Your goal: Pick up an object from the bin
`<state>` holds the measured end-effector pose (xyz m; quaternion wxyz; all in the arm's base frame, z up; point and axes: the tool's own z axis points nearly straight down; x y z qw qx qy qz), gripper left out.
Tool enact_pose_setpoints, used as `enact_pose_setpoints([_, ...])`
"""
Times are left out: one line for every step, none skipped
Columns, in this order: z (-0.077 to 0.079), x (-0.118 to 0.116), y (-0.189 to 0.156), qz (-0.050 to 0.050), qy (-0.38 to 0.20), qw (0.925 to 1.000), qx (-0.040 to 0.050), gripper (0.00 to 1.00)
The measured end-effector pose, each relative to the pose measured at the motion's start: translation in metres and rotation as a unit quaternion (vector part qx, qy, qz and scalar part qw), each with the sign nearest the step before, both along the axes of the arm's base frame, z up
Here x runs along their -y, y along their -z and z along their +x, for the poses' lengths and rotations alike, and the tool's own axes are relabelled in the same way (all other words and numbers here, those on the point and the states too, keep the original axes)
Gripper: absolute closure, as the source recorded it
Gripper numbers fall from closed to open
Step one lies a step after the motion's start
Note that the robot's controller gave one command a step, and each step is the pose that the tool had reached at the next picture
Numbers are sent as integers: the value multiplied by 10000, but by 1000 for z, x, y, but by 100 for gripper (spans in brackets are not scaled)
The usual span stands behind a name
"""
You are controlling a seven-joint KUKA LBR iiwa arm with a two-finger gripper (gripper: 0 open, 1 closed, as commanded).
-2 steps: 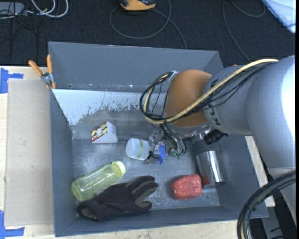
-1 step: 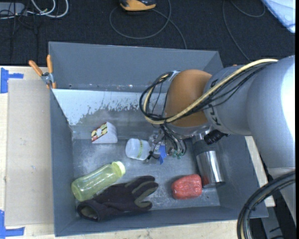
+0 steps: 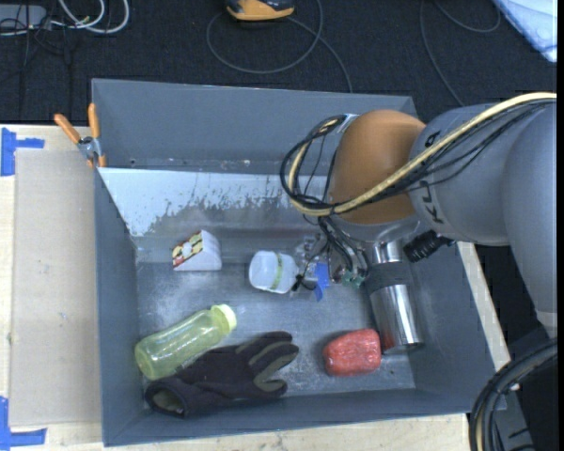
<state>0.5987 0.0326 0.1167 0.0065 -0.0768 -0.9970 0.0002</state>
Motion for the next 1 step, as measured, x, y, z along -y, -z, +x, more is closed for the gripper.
enact_pose_setpoints([10, -8, -109, -2, 396, 9992, 41, 100])
